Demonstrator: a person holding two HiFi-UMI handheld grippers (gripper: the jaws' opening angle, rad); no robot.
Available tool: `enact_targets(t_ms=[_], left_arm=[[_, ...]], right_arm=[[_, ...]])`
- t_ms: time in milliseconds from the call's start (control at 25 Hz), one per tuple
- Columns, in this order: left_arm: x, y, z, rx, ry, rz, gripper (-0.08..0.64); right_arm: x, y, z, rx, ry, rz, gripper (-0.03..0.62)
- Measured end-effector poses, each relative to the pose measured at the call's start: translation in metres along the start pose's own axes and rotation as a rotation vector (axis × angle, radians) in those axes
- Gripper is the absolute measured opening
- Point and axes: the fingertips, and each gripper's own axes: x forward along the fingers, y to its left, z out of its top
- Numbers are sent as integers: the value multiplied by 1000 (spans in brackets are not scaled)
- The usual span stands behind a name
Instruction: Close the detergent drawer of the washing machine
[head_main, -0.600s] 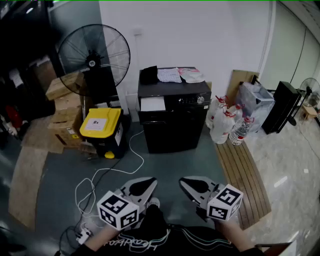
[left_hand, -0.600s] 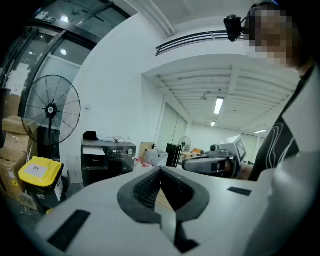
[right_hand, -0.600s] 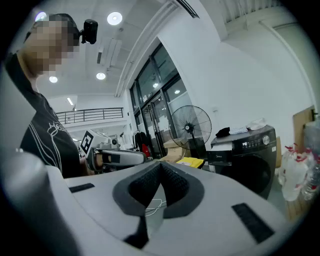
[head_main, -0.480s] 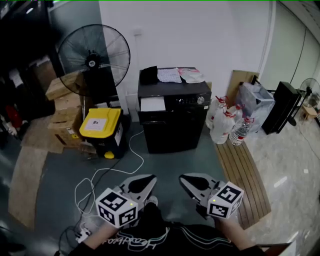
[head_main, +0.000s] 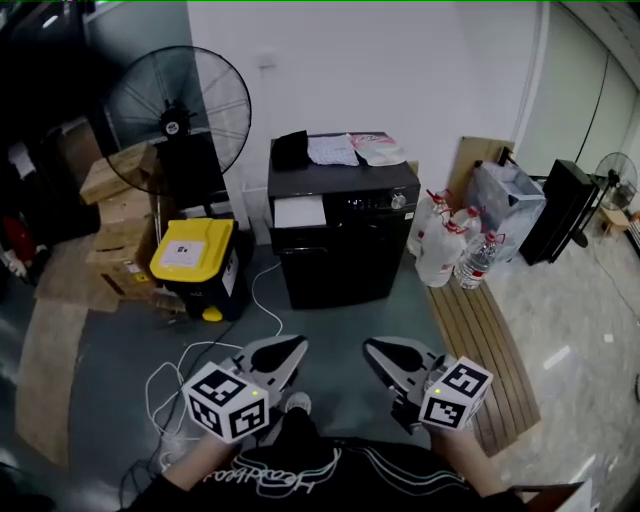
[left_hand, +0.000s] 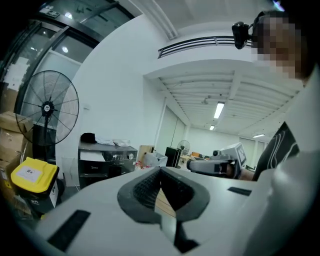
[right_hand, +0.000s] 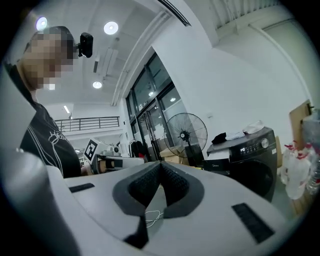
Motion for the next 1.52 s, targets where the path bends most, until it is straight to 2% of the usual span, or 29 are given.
enact_targets(t_ms=[480, 840, 1240, 1520], left_arm=[[54, 111, 32, -47, 51, -8, 23], [92, 202, 54, -79, 69, -45, 23], [105, 301, 61, -108, 81, -44, 23], [111, 341, 57, -132, 82, -46, 23]], right_arm=[[77, -80, 27, 53, -10, -85, 26], [151, -144, 34, 102, 3, -149, 26], [236, -191, 27, 119, 48, -192, 26], [265, -215, 25, 118, 51, -238, 26]])
